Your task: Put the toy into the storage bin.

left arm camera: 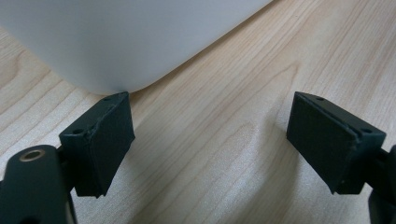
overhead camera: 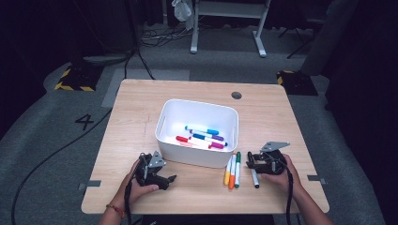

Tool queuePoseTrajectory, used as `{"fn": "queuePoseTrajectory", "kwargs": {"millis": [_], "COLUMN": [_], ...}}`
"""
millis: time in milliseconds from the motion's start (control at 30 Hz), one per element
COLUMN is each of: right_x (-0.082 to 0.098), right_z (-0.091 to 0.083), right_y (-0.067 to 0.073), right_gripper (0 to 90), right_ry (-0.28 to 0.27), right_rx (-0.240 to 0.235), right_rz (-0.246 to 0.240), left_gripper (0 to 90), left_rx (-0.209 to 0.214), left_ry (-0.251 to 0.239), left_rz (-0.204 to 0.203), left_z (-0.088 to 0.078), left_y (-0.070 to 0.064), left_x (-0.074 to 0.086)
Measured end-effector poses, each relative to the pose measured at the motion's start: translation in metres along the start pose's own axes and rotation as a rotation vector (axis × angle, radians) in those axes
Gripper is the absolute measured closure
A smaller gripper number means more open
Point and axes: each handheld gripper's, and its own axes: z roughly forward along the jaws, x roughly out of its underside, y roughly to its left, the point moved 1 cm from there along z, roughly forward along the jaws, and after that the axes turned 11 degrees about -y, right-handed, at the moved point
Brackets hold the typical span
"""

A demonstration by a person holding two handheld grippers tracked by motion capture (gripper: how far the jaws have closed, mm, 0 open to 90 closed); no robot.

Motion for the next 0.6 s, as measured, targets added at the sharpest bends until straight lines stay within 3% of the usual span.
{"fn": "queuePoseTrajectory", "kwargs": {"millis": [100, 167, 367, 600], "right_x": [0.001, 0.002, 0.004, 0.004], "right_z": [-0.002, -0.002, -0.004, -0.004], "right_y": [-0.006, -0.009, -0.016, -0.017], "right_gripper": [57.2, 62.6, 72.5, 74.7], "right_ry": [-0.001, -0.001, -0.018, -0.021], "right_rx": [0.026, 0.058, 0.056, 0.062], "right_rz": [0.01, -0.015, 0.012, -0.007], "left_gripper": [14.9, 14.9, 14.9, 14.9], "left_rx": [0.0, 0.0, 0.0, 0.0], "left_ry": [0.0, 0.0, 0.0, 0.0], "left_rz": [0.0, 0.0, 0.0, 0.0], "left_z": [0.0, 0.0, 0.0, 0.0], "left_y": [0.0, 0.0, 0.0, 0.0], "left_x": [0.0, 0.0, 0.0, 0.0]}}
